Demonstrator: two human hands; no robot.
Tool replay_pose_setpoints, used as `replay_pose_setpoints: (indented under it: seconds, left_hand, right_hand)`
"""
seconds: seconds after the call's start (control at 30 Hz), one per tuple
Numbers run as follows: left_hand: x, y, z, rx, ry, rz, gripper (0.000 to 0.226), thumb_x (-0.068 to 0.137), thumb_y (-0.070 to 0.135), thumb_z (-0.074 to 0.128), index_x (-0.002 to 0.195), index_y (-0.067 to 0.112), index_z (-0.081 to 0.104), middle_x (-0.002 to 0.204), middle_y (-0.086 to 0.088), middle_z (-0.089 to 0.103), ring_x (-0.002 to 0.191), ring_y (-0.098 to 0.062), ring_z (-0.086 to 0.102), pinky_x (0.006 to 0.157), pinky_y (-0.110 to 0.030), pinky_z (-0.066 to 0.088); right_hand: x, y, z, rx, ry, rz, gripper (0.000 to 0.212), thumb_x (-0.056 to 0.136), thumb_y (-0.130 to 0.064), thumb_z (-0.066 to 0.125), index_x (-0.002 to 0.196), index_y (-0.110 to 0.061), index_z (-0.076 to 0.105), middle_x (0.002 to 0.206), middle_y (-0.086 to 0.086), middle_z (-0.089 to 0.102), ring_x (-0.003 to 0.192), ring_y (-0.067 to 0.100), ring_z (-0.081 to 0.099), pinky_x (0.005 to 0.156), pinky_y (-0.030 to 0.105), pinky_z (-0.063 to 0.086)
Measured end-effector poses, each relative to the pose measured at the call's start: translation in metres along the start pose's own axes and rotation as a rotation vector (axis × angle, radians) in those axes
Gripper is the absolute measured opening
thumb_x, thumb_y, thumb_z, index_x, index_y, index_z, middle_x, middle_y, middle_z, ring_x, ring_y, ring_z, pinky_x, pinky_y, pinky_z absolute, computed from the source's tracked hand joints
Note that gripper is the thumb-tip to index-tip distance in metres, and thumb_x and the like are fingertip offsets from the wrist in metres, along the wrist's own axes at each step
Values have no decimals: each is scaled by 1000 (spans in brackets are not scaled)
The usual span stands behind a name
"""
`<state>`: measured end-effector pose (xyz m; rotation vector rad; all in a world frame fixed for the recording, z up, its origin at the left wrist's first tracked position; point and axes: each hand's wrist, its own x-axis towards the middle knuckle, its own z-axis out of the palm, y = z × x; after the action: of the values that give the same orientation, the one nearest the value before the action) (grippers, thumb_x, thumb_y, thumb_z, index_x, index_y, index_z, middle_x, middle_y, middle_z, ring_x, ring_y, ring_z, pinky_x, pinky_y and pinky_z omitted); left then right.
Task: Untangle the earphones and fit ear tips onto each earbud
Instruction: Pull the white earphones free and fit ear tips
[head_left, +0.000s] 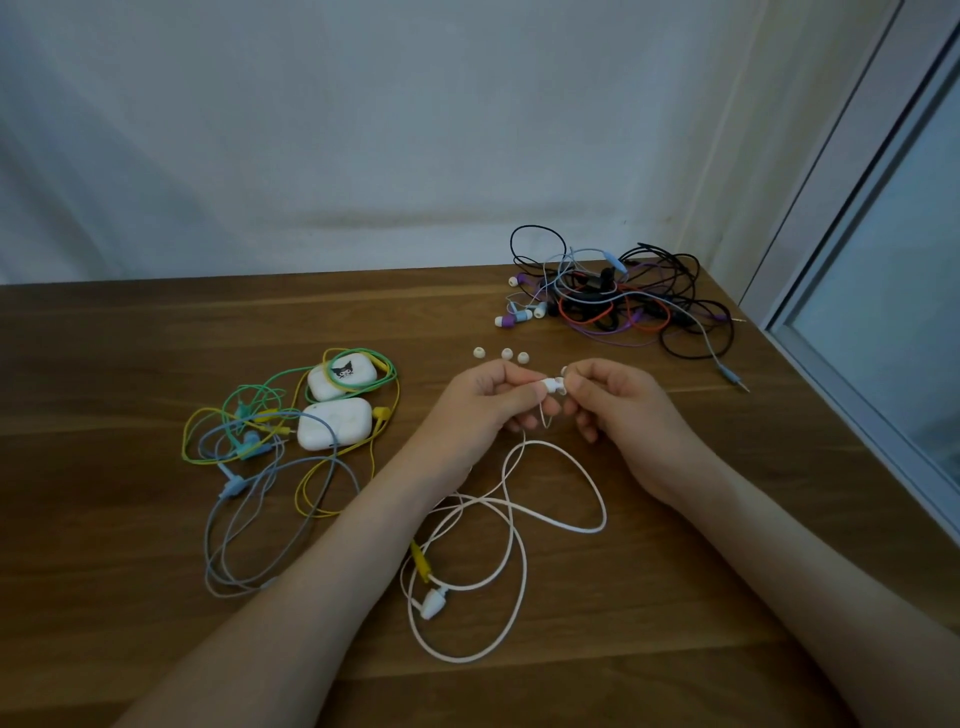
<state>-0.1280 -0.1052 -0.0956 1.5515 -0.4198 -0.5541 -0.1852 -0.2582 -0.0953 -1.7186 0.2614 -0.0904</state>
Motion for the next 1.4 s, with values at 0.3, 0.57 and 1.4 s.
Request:
replay_pose_setpoints:
  seconds: [0.3, 0.57, 1.4]
  left_hand:
    - [0, 1, 2, 51, 26, -32, 9, 93, 12, 59, 95, 15, 66, 75, 4, 72, 61, -1, 57, 58, -15, 45]
    - [-2, 0, 2, 98, 13, 18, 9, 93, 12, 59, 98, 11, 66, 76, 4, 72, 54, 5, 55, 58, -17, 41]
    - [-18, 38, -25, 153, 298, 127, 9, 94, 20, 58, 91, 18, 65, 67, 5, 63, 49, 0, 49, 47, -11, 39]
  right_hand:
    - [-1, 1, -2, 16, -47, 5, 16, 97, -14, 49, 92, -14, 65, 66, -4, 58, 59, 7, 48, 58, 22, 41]
    - [-4, 1, 2, -55, 3, -43, 11, 96, -12, 52, 88, -15, 58, 70, -1, 61, 61, 8, 51, 57, 22, 43]
    - [-62, -48, 44, -628, -686, -683, 11, 91, -23, 59, 96, -20, 68, 89, -11, 63, 83, 2, 51, 79, 16, 40]
